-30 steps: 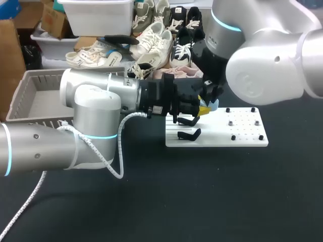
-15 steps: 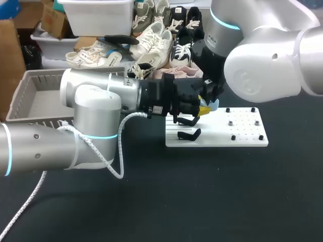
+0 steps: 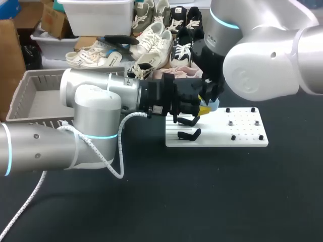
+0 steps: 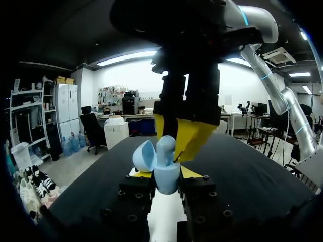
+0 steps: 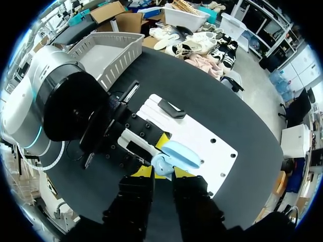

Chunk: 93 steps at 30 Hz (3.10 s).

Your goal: Pick up each earbud case from the left stands, insert the matching earbuds, close the lid, and place the case in the box.

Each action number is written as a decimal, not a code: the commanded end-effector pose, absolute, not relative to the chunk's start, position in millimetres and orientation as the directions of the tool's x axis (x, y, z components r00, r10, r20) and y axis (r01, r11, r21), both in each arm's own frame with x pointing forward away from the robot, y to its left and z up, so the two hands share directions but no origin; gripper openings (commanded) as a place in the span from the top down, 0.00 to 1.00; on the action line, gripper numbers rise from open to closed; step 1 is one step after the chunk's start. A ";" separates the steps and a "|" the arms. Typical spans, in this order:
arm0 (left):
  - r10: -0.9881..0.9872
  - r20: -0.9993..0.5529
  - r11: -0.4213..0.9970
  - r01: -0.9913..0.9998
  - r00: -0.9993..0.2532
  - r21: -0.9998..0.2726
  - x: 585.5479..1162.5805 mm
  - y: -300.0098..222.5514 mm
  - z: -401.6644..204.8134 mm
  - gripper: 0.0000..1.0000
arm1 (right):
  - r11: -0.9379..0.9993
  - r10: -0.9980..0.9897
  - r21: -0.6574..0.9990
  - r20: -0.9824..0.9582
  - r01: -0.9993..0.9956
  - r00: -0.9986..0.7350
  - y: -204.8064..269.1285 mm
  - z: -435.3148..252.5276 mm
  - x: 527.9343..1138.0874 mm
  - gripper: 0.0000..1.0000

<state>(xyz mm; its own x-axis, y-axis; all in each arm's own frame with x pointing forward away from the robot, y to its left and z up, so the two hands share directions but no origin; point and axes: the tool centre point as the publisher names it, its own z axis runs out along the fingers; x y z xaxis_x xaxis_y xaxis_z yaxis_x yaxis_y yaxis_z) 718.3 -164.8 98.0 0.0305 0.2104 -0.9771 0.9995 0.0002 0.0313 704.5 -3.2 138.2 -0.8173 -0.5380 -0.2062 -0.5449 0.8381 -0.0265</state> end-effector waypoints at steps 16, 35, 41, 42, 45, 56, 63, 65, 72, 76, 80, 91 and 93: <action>0.209 -0.977 0.004 0.999 0.031 0.033 716.3 -164.7 98.3 1.00 | 0.843 -0.532 -0.033 -0.206 -0.538 -0.821 -3.5 142.9 704.0 0.79; 0.209 -0.977 0.004 0.999 0.031 0.033 716.3 -164.7 98.3 1.00 | 0.905 -0.412 -0.040 -0.320 -0.422 -0.853 -20.0 178.8 757.1 0.74; 0.209 -0.977 0.004 0.999 0.031 0.033 716.3 -164.7 98.3 1.00 | 0.924 -0.373 -0.026 -0.285 -0.381 -0.883 -22.7 159.7 780.1 0.72; 0.209 -0.977 0.004 0.999 0.031 0.033 716.3 -164.7 98.3 1.00 | 0.924 -0.372 -0.024 -0.277 -0.381 -0.886 -22.5 155.8 781.1 0.72; 0.209 -0.977 0.004 0.999 0.031 0.033 716.3 -164.7 98.3 1.00 | 0.926 -0.370 -0.019 -0.252 -0.377 -0.894 -21.4 144.4 780.9 0.72; 0.209 -0.977 0.004 0.999 0.031 0.033 716.3 -164.7 98.3 1.00 | 0.928 -0.366 -0.006 -0.218 -0.374 -0.905 -26.7 130.1 753.8 0.74; 0.209 -0.977 0.004 0.999 0.031 0.033 716.3 -164.7 98.3 1.00 | 0.935 -0.341 0.015 -0.241 -0.355 -0.909 -33.1 138.3 734.5 0.75; 0.209 -0.977 0.004 0.999 0.031 0.033 716.3 -164.7 98.3 1.00 | 0.935 -0.339 0.017 -0.251 -0.354 -0.907 -33.1 141.5 730.0 0.76; 0.209 -0.977 0.004 0.999 0.031 0.033 716.3 -164.7 98.3 1.00 | 0.942 -0.303 0.045 -0.317 -0.333 -0.899 -36.1 160.8 721.8 0.75; 0.234 -0.971 0.057 0.996 0.057 0.072 723.6 -137.9 111.4 1.00 | 0.954 -0.250 0.067 -0.367 -0.293 -0.896 -48.0 177.5 716.7 0.74; 0.287 -0.954 0.157 0.977 0.093 0.142 733.2 -79.4 135.4 1.00 | 0.965 -0.201 0.079 -0.391 -0.250 -0.898 -61.3 186.8 712.4 0.73; 0.487 -0.873 0.400 0.886 0.011 0.234 735.6 87.2 165.5 1.00 | 0.984 -0.115 0.084 -0.362 -0.155 -0.925 -81.3 181.1 698.1 0.73; 0.514 -0.857 0.432 0.873 -0.031 0.227 737.6 109.5 160.7 1.00 | 0.987 -0.103 0.083 -0.353 -0.141 -0.930 -82.5 179.0 694.8 0.74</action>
